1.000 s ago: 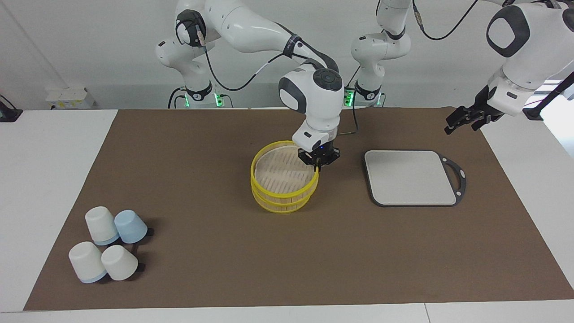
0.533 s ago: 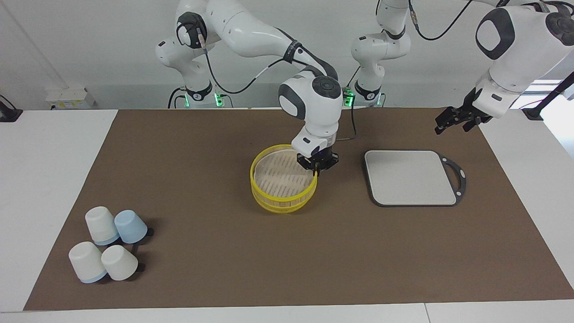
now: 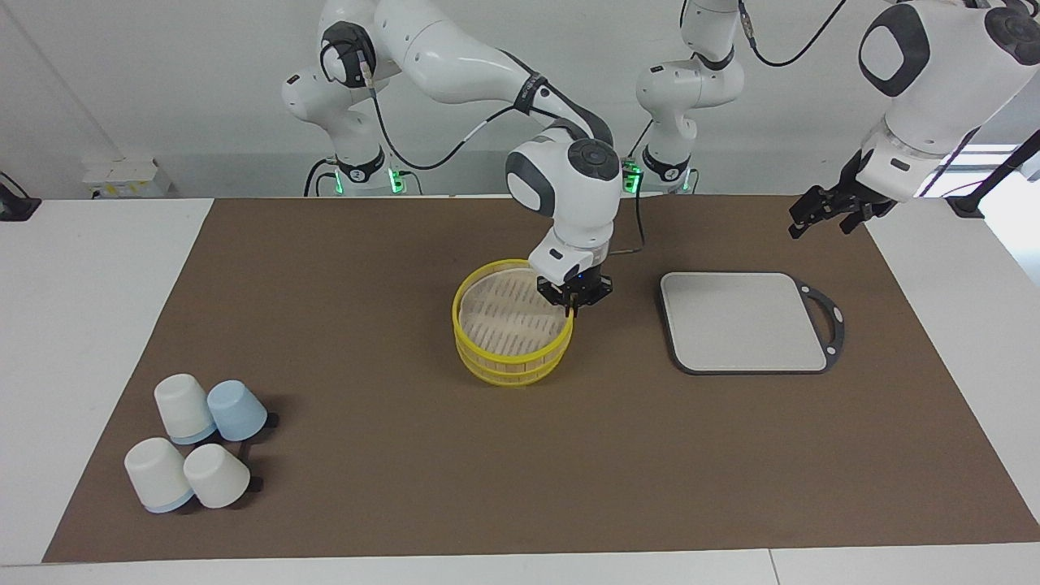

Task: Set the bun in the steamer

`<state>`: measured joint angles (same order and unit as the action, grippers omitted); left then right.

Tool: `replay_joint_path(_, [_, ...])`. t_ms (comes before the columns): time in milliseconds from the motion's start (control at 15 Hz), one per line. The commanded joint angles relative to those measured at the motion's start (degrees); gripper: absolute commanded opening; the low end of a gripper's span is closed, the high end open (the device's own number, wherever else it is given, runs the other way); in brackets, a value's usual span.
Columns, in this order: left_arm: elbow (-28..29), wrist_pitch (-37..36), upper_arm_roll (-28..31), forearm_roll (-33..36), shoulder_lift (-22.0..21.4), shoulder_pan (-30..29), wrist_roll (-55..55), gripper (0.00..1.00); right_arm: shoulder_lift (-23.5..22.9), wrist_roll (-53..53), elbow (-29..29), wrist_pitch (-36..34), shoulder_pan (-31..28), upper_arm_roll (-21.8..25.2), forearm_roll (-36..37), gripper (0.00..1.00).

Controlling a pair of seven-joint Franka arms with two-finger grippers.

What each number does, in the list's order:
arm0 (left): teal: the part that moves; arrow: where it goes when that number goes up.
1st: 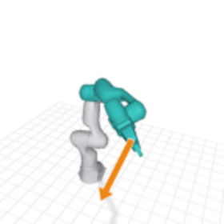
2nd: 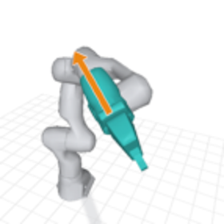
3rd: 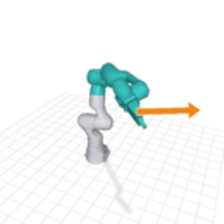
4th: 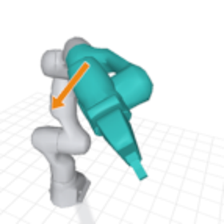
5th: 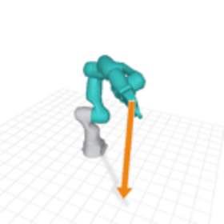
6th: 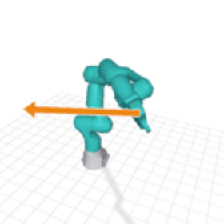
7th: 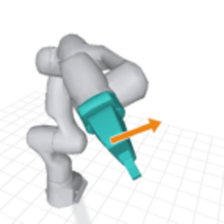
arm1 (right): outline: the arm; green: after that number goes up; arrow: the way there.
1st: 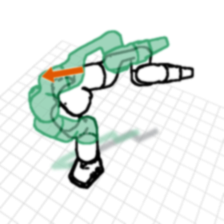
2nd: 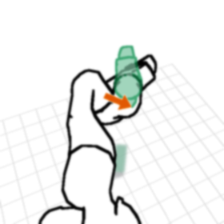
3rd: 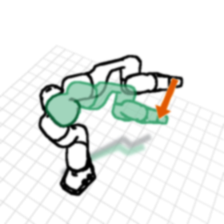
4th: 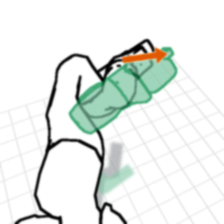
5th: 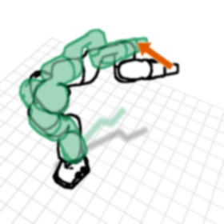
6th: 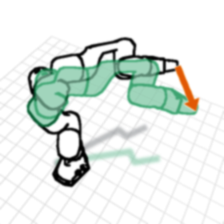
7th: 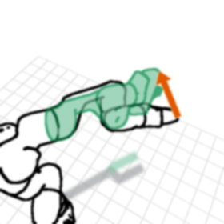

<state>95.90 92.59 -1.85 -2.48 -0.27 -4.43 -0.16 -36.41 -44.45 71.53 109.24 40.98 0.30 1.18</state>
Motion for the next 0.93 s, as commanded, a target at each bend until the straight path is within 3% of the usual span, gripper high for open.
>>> replay_joint_path(0, [2.10,0.84,2.45,1.34,-1.84,2.84,0.25,1.00,2.05,-0.64,2.92,-0.08,0.07,-0.13,-0.12,0.00])
replay_joint_path(867, [1.31,0.40,2.73,1.43,-1.40,3.29,-0.36,1.00,3.37,-1.87,6.17,0.80,1.30,-0.04,-0.12,0.00])
